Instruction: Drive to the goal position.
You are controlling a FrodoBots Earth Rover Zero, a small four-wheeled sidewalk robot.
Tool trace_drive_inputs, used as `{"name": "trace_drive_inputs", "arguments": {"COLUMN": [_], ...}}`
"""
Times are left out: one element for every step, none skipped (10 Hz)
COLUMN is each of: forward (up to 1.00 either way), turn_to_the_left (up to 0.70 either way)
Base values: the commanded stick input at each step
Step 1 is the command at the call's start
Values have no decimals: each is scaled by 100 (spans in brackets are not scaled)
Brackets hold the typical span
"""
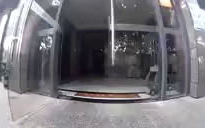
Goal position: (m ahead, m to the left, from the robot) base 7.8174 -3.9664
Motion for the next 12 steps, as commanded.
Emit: {"name": "trace_drive_inputs", "arguments": {"forward": [45,45,45,45,45,45,45,45,45,45,45,45], "turn_to_the_left": [17,27,27,27,27,27,27,27,27,27,27,27]}}
